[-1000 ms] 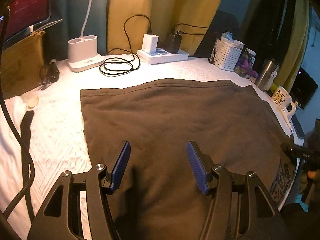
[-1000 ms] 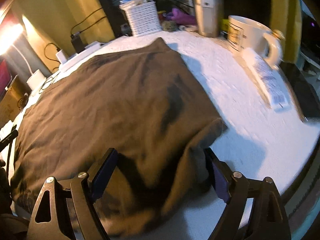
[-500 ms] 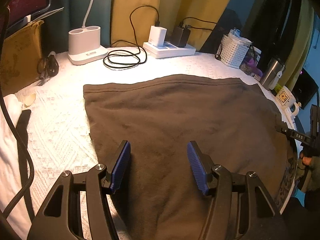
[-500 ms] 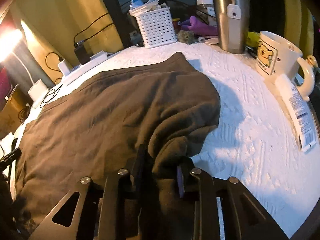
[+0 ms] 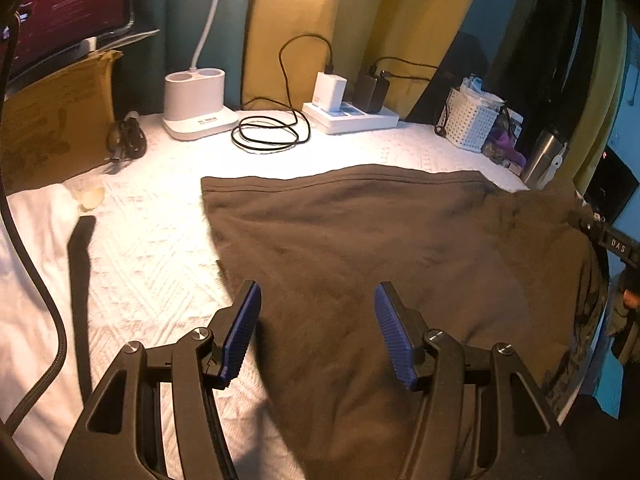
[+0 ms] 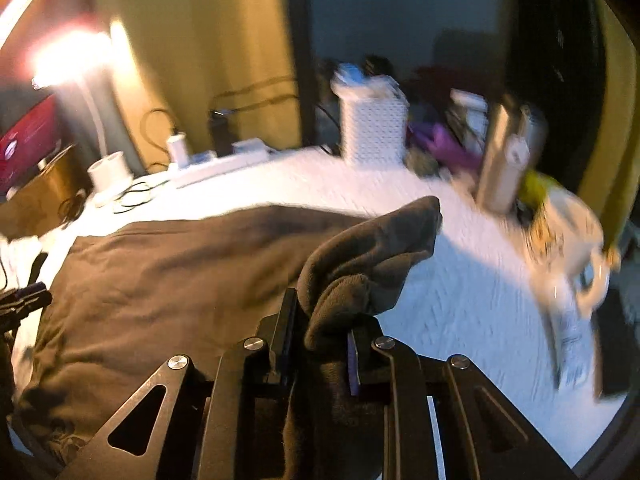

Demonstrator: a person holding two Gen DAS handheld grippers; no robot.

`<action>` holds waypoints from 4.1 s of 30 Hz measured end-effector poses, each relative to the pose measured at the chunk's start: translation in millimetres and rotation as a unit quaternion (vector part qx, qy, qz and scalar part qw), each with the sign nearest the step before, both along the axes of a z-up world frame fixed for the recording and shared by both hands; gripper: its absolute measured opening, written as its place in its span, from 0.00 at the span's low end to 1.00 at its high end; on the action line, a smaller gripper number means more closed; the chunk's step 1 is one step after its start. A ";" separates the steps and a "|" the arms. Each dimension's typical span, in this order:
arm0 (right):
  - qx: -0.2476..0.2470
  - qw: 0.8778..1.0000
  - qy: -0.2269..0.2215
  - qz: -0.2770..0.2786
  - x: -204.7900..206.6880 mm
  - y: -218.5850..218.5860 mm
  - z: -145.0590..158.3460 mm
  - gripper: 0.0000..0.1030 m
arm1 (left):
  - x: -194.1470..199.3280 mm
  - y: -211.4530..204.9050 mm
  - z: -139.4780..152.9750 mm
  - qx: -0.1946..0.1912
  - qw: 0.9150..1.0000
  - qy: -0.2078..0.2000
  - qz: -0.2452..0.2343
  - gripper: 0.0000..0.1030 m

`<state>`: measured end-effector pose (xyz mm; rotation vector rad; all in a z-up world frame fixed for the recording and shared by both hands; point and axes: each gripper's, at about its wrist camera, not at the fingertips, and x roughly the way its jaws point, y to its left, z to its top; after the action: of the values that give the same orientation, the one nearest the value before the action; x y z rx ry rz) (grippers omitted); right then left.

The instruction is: Fold small clothes

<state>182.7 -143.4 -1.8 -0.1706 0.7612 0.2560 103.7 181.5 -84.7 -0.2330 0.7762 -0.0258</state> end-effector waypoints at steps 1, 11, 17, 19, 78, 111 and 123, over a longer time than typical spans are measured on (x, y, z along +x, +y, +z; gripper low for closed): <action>-0.005 1.000 -0.006 0.013 -1.6 9.3 4.0 0.20 | -1.9 0.3 0.5 0.000 1.000 -0.001 0.001 0.57; -0.029 0.984 -0.026 0.173 -27.8 128.6 1.8 0.20 | -38.1 17.2 4.8 -0.005 0.999 -0.021 0.028 0.57; -0.034 0.966 0.015 0.255 -40.9 191.0 -29.8 0.20 | -56.0 25.9 4.0 -0.012 0.999 -0.026 0.045 0.57; -0.033 0.960 0.024 0.276 -49.0 207.1 -36.6 0.19 | -60.6 27.1 3.6 -0.014 0.998 -0.027 0.047 0.57; 0.058 0.965 0.136 0.215 -102.5 65.3 -84.7 1.00 | -108.6 -80.4 -1.3 -0.011 0.995 0.063 -0.073 0.05; 0.054 0.979 0.096 0.173 -41.7 24.2 -56.1 1.00 | 10.8 -131.7 30.6 0.080 0.991 0.045 -0.102 0.55; 0.072 0.977 0.133 0.149 7.3 4.5 -80.1 1.00 | 67.3 -175.5 16.1 0.140 0.979 0.082 -0.122 0.55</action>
<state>189.9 -138.9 -81.9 -0.1136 0.9790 0.6275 171.0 6.0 -68.5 0.1307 0.9597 -0.1287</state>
